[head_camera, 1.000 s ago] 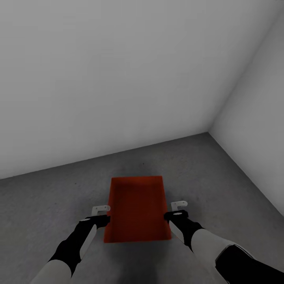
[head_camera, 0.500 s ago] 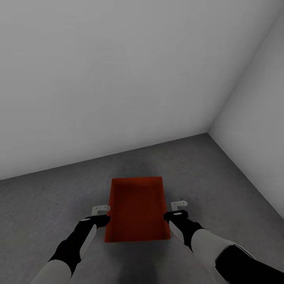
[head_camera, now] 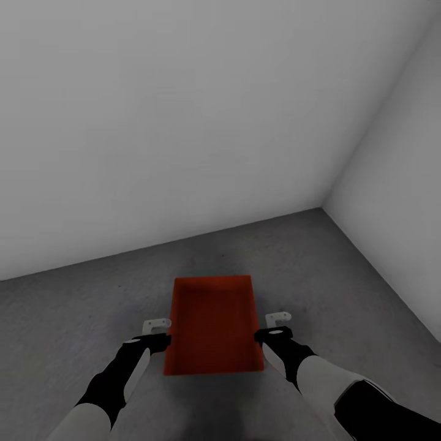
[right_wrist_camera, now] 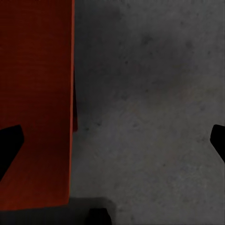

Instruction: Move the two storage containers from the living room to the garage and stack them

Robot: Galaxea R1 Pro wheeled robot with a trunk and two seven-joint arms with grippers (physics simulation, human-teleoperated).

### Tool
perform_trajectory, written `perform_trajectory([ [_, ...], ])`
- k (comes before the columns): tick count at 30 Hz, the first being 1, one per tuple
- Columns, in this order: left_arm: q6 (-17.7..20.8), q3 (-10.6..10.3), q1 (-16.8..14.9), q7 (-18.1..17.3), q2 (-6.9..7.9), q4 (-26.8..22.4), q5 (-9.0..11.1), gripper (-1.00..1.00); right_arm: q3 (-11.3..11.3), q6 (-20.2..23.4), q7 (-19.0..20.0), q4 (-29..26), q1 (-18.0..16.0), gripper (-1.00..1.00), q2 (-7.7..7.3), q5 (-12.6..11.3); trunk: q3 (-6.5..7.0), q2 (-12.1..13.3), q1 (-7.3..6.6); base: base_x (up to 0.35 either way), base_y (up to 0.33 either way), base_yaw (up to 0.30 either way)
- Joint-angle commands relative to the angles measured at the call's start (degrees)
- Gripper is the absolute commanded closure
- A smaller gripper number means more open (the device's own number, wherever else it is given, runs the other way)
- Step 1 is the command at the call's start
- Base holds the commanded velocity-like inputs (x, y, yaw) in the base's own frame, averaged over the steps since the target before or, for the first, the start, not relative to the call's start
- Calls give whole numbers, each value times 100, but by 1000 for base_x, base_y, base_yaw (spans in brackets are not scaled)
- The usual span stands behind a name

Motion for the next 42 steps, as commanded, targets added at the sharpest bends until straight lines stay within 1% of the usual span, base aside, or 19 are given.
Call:
perform_trajectory([
  [1, 24, -20, -1, 51, 4, -10, 61, -100, 48, 42, -33, -11, -2, -100, -1, -30, 14, 38, -22, 0, 0, 0],
  [21, 24, -20, -1, 64, -4, -20, 61, -100, 48, 42, -33, -11, -2, -100, -3, -30, 373, 840, -461, 0, 0, 0],
  [28, 24, -27, -1, 293, -19, -20, 61, -100, 48, 42, -33, -11, -2, -100, -5, -30, 499, 1121, -615, 0, 0, 0],
  [42, 24, -29, -1, 335, -14, -11, 61, -100, 48, 42, -33, -11, -1, -100, -5, -30, 750, 1682, -922, 0, 0, 0],
])
